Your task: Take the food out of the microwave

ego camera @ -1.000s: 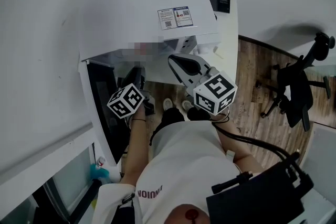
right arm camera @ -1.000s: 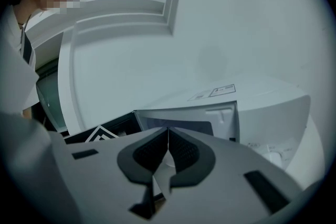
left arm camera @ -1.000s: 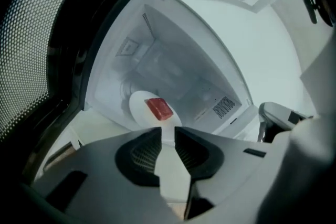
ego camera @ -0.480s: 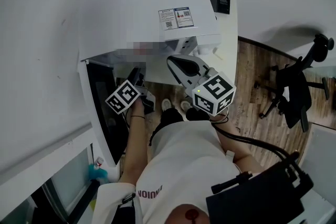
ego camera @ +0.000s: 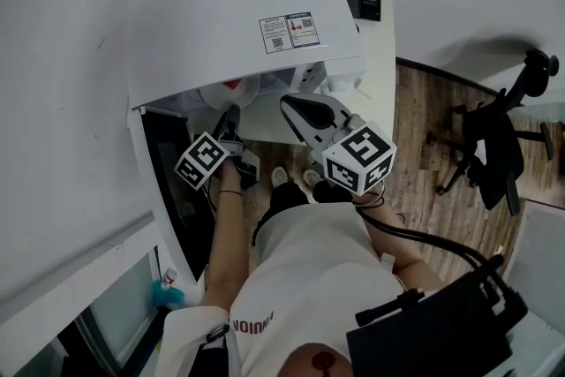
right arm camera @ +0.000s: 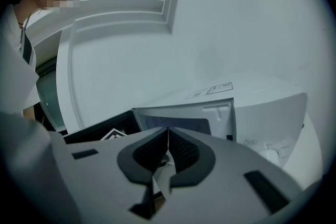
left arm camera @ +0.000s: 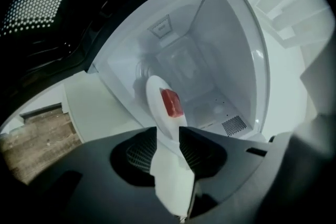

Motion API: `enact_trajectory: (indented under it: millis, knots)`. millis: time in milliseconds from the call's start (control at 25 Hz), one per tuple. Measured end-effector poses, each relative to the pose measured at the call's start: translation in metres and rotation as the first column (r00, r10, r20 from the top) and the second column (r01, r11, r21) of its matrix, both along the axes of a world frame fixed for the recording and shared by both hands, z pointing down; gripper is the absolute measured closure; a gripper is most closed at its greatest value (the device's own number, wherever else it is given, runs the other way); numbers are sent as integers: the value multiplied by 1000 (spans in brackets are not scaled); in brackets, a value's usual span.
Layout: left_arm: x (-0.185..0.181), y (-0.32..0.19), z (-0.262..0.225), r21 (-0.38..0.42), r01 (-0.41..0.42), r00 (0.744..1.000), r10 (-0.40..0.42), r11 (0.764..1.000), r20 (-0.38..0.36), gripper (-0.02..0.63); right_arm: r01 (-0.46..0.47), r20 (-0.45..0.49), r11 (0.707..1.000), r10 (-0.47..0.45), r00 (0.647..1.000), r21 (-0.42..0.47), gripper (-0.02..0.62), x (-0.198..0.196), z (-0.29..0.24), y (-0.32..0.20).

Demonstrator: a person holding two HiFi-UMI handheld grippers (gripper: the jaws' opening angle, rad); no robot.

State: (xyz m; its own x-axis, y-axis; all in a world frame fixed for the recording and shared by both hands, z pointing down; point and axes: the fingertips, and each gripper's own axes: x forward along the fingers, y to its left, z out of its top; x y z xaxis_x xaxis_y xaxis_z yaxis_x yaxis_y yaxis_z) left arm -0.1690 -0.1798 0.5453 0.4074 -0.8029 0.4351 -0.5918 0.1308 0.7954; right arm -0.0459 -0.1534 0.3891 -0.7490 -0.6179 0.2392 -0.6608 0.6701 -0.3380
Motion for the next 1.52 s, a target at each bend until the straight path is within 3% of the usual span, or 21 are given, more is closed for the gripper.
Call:
enact_trajectory:
  millis: [400, 600, 1000, 1520]
  knots:
    - [3, -6, 8, -24, 16, 998, -17, 1000, -61, 480, -4, -1, 1000, 4, 1000, -6, 574, 0, 1, 1]
    - [5, -8, 7, -19, 36, 991, -38, 999, -128, 507, -4, -2, 1000, 4, 1000, -6, 574, 0, 2, 1]
    - [7, -7, 4, -9, 126, 933, -121, 992, -340, 569, -3, -12, 1000, 3, 1000, -3, 574, 2, 2, -1]
    - [8, -2, 2, 22, 140, 913, -120, 990, -389, 581, 4, -11, 1000, -4, 1000, -3, 574, 2, 3, 1]
